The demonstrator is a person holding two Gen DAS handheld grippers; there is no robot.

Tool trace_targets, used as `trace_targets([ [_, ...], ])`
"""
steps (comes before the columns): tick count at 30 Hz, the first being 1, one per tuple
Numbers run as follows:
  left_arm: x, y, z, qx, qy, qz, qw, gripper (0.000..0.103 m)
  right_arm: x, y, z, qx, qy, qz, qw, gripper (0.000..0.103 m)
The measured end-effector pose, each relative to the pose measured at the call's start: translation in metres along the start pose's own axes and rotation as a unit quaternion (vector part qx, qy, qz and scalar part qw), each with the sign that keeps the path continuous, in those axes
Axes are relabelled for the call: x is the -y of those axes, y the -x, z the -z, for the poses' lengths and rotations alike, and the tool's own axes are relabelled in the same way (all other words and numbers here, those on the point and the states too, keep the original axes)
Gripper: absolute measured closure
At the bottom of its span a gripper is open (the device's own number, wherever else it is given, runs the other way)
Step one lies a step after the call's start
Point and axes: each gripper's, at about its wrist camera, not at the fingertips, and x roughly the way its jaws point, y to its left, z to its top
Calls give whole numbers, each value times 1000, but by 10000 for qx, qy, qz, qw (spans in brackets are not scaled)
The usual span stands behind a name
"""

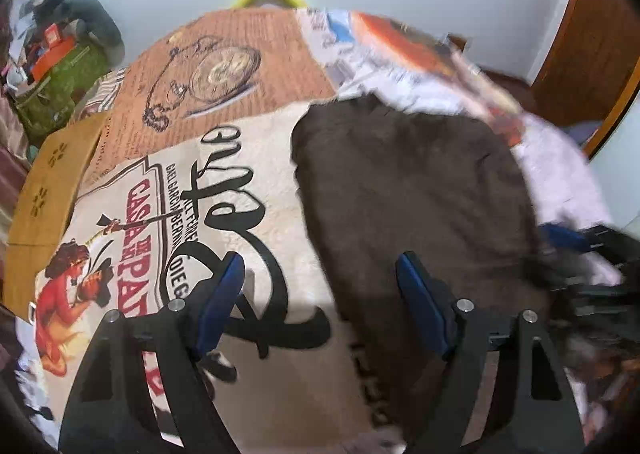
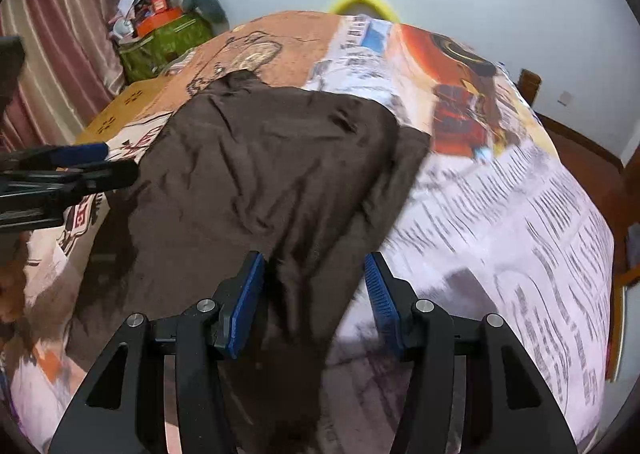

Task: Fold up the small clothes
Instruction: 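Grasp the folded shirt edge with the right gripper while the left gripper pinches beside it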

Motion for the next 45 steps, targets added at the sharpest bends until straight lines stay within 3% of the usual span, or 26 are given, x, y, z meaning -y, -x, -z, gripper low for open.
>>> trace_targets([
  [1, 0, -7, 1, -50, -62, -142, 9999, 22, 4, 5, 2, -20, -44, 15, 10000, 55],
  [3, -8, -11, 3, -97, 65, -88, 9999, 21, 11, 16, 2, -7, -116, 60, 9999, 55],
  [8, -22, 9, 7, -49, 205, -190, 9996, 22, 21, 33, -4, 98, -296, -25, 9995, 54],
  [12, -21, 33, 13, 64, 292, 224, 9993, 22, 22, 29, -14, 151, -649, -403, 9970, 36],
  [15, -14, 38, 14, 41, 352, 627, 9974, 22, 17, 12, -21, 50, -784, -557, 9954, 35],
  [19, -2, 26, 10, -4, 296, 897, 9955, 22, 12, -11, -23, -101, -779, -406, 9961, 35],
  [24, 6, -2, -1, -220, 379, 1127, 9927, 43, 10, -20, -29, -112, -731, -573, 9956, 33],
  [27, 7, -10, -4, -147, 493, 1223, 9912, 43, 12, -28, -31, -117, -841, -727, 9937, 33],
  [29, 5, -12, -6, -93, 605, 1319, 9894, 51, 14, -31, -32, -56, -944, -788, 9924, 33],
  [31, 1, -14, -7, -66, 733, 1372, 9878, 66, 15, -31, -34, -30, -1014, -840, 9913, 37],
  [34, -4, -17, -10, -51, 941, 1594, 9827, 78, 15, -34, -35, -41, -1104, -975, 9891, 59],
  [36, -6, -20, -11, -82, 1030, 1687, 9802, 82, 16, -38, -36, -112, -1267, -1160, 9851, 80],
  [37, -6, -21, -12, -93, 1043, 1682, 9802, 85, 18, -40, -37, -141, -1333, -1249, 9831, 85],
  [39, -3, -18, -12, -66, 986, 1621, 9818, 89, 19, -40, -37, -173, -1432, -1369, 9800, 89],
  [45, -1, 1, -11, 152, 761, 1338, 9880, 95, 0, -21, -39, -73, -978, -1079, 9893, 92],
])
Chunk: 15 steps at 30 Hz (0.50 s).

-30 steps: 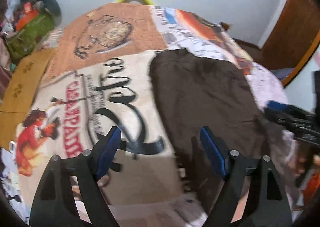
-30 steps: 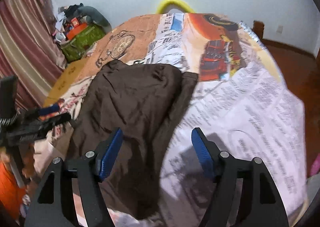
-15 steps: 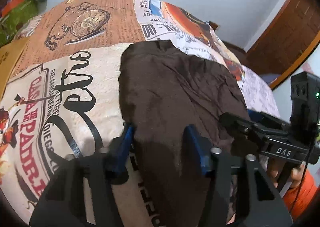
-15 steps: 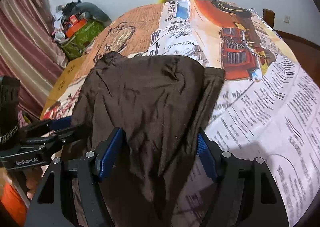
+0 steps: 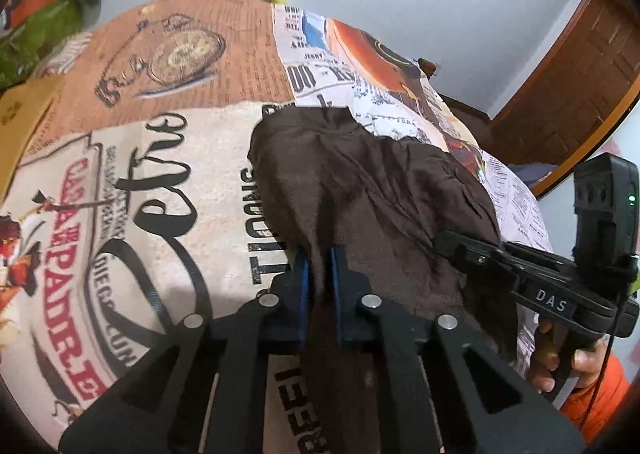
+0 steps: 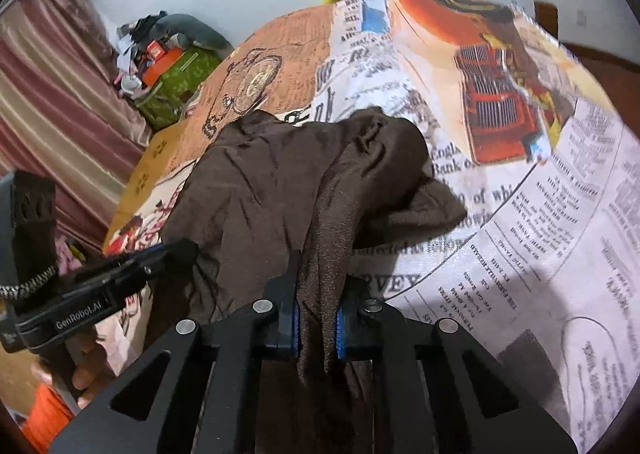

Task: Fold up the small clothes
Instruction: 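Grasp the folded shirt edge with the right gripper while the left gripper pinches beside it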

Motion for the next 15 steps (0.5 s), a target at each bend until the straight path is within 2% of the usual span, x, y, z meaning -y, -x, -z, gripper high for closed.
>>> trace_targets([
  [7, 1, 39, 1, 270, -110, -115, 9995, 97, -30, 23, -5, 209, 472, 172, 9985, 93],
  [15, -6, 113, 4, 854, -200, -337, 9956, 97, -82, 54, -13, 571, 902, 119, 9942, 94],
])
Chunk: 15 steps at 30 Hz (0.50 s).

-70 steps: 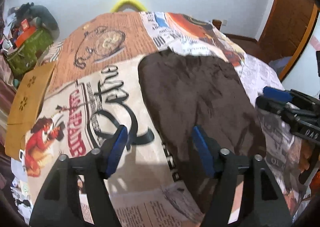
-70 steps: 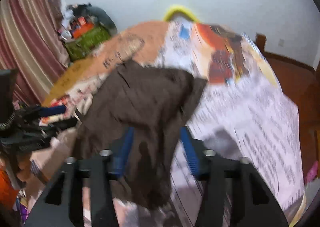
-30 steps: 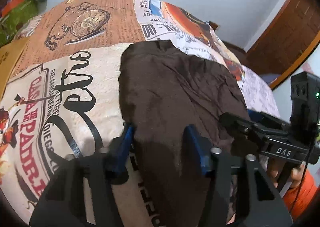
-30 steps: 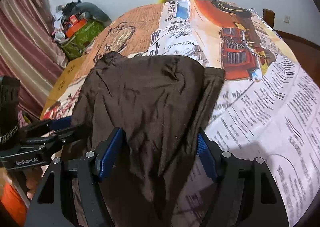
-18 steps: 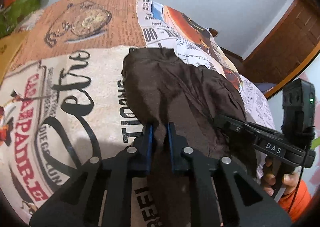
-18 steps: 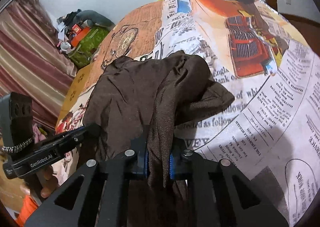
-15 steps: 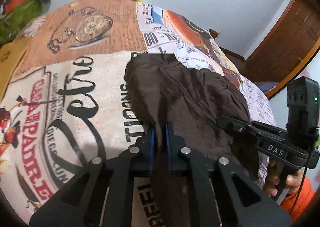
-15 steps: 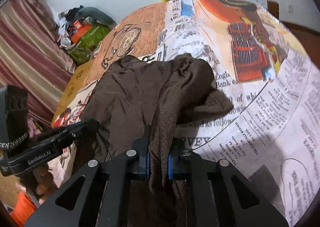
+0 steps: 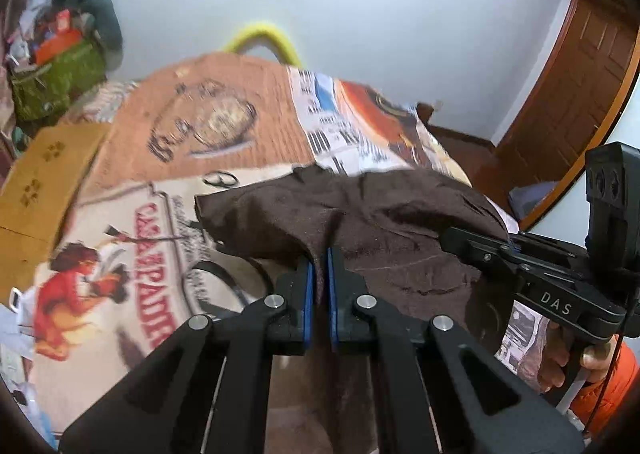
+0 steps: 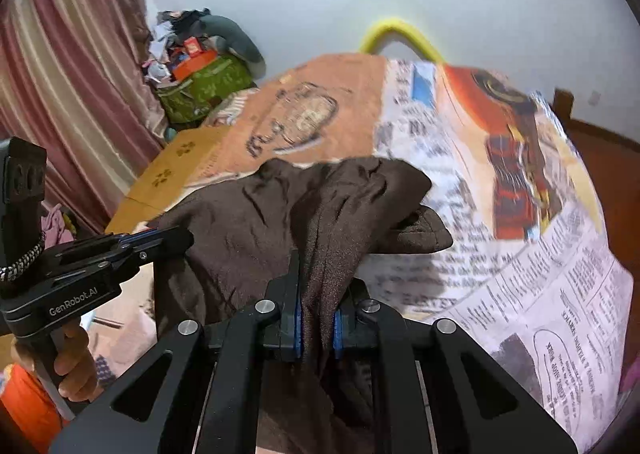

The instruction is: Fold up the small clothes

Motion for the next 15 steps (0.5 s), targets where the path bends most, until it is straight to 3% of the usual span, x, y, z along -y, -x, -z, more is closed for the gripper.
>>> trace_targets([
  [9, -43, 65, -5, 431, 93, -342, 9984, 98, -63, 6, -21, 163, 336, -292, 9989, 94],
  [15, -91, 62, 12, 78, 338, -560, 9978, 98, -97, -37, -14, -272, 493, -504, 9971, 94],
])
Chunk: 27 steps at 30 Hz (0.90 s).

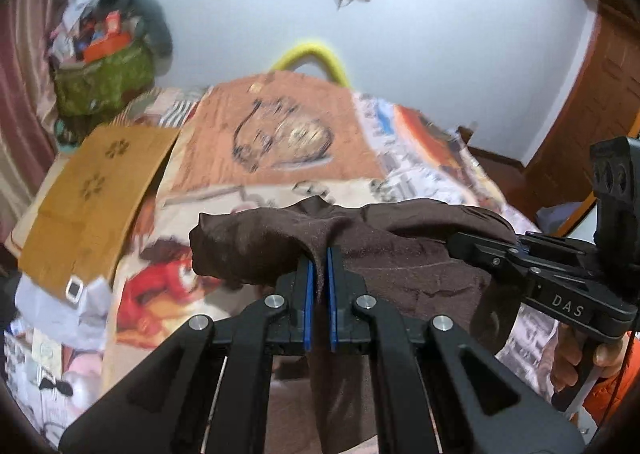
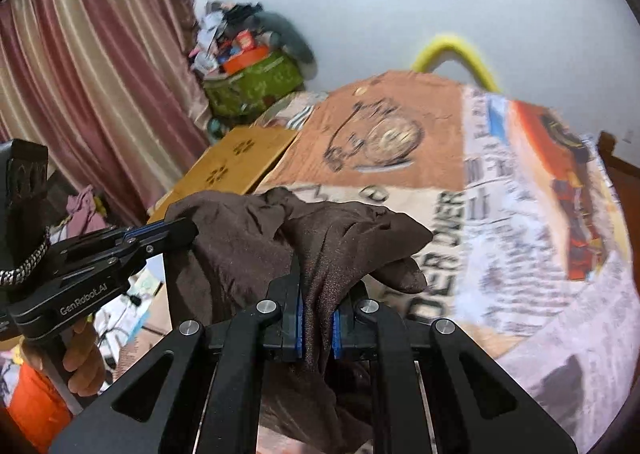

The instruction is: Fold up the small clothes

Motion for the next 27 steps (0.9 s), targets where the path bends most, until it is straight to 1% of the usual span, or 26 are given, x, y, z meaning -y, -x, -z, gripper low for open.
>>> trace_targets([
  [4, -38, -20, 21, -424, 247, -205, 9986, 98, -12, -42, 8, -441, 55, -135, 9989, 94],
  [6, -52, -30, 31, -616, 365, -214, 9972, 98, -13, -65, 14, -675, 62, -127, 9976, 94],
  [8, -62, -36, 42, -746, 426, -213, 9961, 98, -12, -77, 19, -858, 3, -149, 9962, 93],
  [9, -66, -39, 46, -809, 444, -212, 9955, 98, -9, -86, 22, -955, -56, -164, 9953, 91],
  [11, -71, -44, 55, -917, 479, -192, 9944, 98, -7, -92, 26, -1072, -73, -144, 9941, 90],
  [13, -73, -49, 63, -1043, 498, -168, 9932, 98, -6, -95, 30, -1230, -42, -185, 9922, 83],
  [15, -74, -52, 70, -1108, 478, -169, 9926, 97, -3, -96, 33, -1282, 19, -113, 9917, 67],
  [17, -75, -50, 74, -1066, 500, -130, 9930, 95, -1, -89, 34, -1239, 78, -97, 9922, 60],
  [20, -77, -42, 76, -1004, 520, -52, 9936, 83, 5, -79, 33, -1154, 77, -93, 9932, 57],
  [21, -78, -39, 75, -963, 539, -35, 9939, 73, 6, -77, 32, -1129, 72, -101, 9935, 55],
  [22, -79, -35, 73, -915, 562, -18, 9942, 61, 8, -74, 31, -1097, 71, -103, 9939, 54],
  [23, -82, -28, 71, -826, 600, 20, 9948, 55, 11, -70, 30, -1052, 82, -117, 9944, 54],
  [24, -84, -24, 70, -749, 626, 47, 9952, 45, 13, -67, 29, -1019, 97, -129, 9947, 53],
  [25, -88, -18, 68, -653, 668, 64, 9956, 41, 14, -68, 28, -996, 105, -122, 9949, 53],
  [27, -96, -14, 62, -606, 817, 75, 9948, 39, 18, -66, 25, -920, 117, -116, 9956, 49],
])
